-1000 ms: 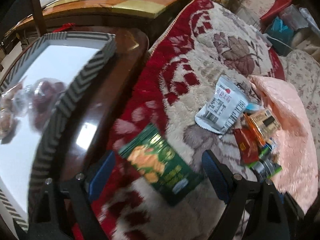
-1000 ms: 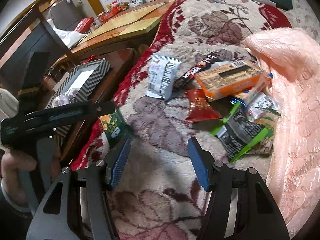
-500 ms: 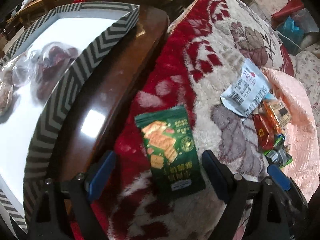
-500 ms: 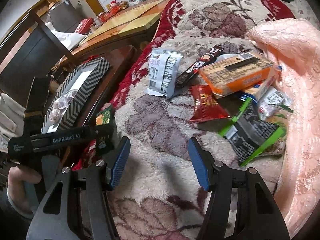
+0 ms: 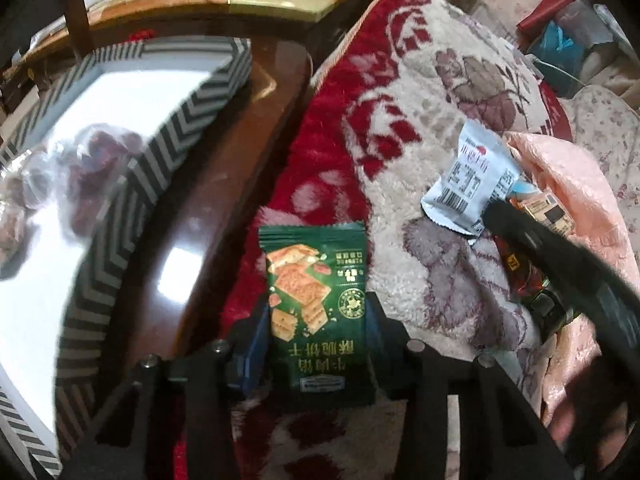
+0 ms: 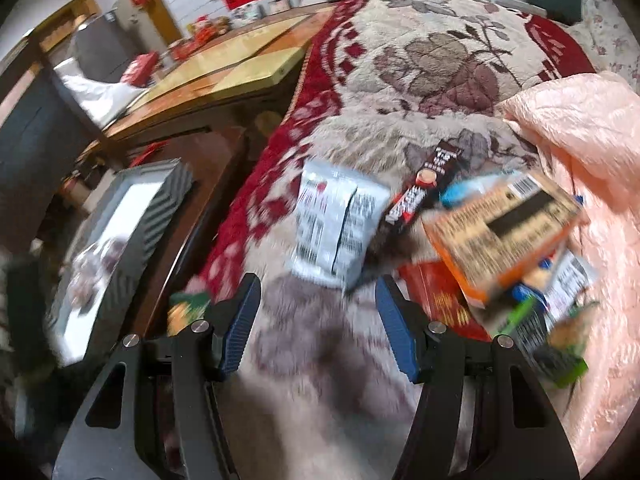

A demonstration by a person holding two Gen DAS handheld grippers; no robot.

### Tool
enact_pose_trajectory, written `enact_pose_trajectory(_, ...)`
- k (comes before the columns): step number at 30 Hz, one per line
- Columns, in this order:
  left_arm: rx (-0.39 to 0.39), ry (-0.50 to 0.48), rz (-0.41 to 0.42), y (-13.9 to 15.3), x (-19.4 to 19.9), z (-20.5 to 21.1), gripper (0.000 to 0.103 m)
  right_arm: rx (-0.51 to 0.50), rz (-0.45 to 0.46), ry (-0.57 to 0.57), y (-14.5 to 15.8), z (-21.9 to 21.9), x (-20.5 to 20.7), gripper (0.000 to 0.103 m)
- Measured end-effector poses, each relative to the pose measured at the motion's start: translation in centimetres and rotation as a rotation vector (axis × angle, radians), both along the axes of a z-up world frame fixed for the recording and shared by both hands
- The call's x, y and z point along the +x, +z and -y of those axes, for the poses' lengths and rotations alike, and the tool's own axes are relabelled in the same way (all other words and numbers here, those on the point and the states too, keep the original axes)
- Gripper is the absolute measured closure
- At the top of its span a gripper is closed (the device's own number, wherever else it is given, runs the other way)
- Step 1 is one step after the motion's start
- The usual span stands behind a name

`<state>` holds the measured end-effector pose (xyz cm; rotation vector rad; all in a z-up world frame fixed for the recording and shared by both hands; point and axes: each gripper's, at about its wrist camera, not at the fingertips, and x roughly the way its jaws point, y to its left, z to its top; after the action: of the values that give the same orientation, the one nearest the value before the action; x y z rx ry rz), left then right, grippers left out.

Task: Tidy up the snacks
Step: 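Grasp the white packet with the right gripper while the left gripper holds the cracker packet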

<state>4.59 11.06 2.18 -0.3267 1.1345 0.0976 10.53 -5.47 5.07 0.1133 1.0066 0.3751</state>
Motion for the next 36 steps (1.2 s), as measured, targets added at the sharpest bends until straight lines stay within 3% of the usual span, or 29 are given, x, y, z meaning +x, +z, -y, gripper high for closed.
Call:
enact_pose_trajectory(5,0.043,-0.027,0.015,0.5,-0.3,0.0,0.056,-0.068,0.010,-0.092,-1.3,-1.9,2.7,0.043)
enact_pose_trajectory(8,0.043,-0.028,0.012,0.3,-0.2,0.0,0.056,-0.062,-0.017,-0.083,-2.0,-2.3,4.2,0.046)
enact_pose_trajectory(9,0.042,-0.026,0.014,0.3,-0.2,0.0,0.056,-0.055,-0.037,-0.073,-2.3,-2.1,4.7,0.063)
enact_pose_trajectory(11,0.051,-0.024,0.020,0.3,-0.2,0.0,0.056,-0.052,-0.039,-0.061,-2.3,-1.7,4.8,0.068)
enact_pose_trajectory(13,0.052,-0.020,0.026,0.4,-0.3,-0.1,0.056,-0.059,-0.026,-0.041,-1.9,-1.0,4.4,0.080)
enact_pose_trajectory(15,0.048,-0.014,0.030,0.5,-0.4,-0.1,0.056,-0.055,-0.023,-0.016,-1.4,-0.5,3.9,0.083)
enact_pose_trajectory(19,0.063,-0.017,0.043,1.1,-0.8,0.1,0.056,-0.061,0.011,0.045,-0.1,-0.2,2.1,0.084)
enact_pose_trajectory(26,0.070,-0.011,0.069,2.6,-1.6,-0.1,0.056,0.015,0.009,0.100,1.5,0.2,-0.6,0.085)
enact_pose_trajectory(36,0.128,0.011,0.120,5.2,-2.8,-1.8,0.056,0.057,0.019,0.160,3.2,-2.0,-2.8,0.085)
